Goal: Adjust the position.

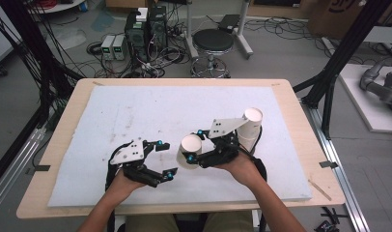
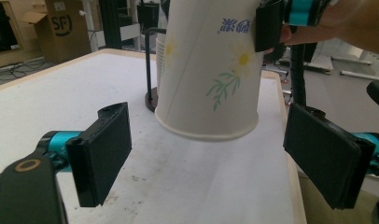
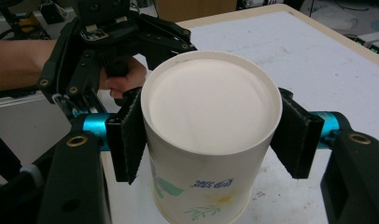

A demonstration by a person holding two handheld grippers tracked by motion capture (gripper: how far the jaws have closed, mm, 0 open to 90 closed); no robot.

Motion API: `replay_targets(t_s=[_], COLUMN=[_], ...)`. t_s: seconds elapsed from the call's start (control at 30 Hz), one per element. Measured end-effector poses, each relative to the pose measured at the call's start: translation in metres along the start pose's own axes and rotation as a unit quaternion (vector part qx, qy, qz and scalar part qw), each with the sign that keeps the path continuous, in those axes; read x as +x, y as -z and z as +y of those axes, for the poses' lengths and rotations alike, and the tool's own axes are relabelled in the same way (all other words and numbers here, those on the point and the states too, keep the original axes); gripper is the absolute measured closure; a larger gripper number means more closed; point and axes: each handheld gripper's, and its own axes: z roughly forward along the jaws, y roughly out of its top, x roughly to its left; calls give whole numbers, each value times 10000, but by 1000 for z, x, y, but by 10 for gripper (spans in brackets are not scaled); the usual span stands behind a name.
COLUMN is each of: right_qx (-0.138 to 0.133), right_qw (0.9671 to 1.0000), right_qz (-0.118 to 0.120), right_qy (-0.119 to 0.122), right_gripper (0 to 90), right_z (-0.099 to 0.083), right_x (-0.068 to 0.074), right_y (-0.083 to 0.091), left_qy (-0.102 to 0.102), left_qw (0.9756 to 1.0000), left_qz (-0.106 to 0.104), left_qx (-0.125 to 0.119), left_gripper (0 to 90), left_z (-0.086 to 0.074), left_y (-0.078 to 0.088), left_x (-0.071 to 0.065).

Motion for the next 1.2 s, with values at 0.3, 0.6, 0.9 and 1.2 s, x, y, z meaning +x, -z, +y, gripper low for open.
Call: replay_targets(t_s=[0.3,0.6,0.9,1.2], right_qx=[27,-80,-193,-119], right_qw=[10000,9997,9987,9992], right_qz=[81,216,383,251], right_qy=[-31,-87,-277,-280], right_gripper=[352,352,360,175], right_z=[0,0,-3,-2], right_x=[1,4,2,4], right_y=[-3,-7,-7,-8], left_qy=[45,-3,-62,-101], left_qw=[9999,9998,9993,9986], left_qz=[-97,-191,-356,-439], left_qx=[-71,2,0,275], left_gripper=[152,167,296,357], left_z=[2,1,2,9], left_y=[-13,-23,-22,-18], left_x=[-1,-1,0,2])
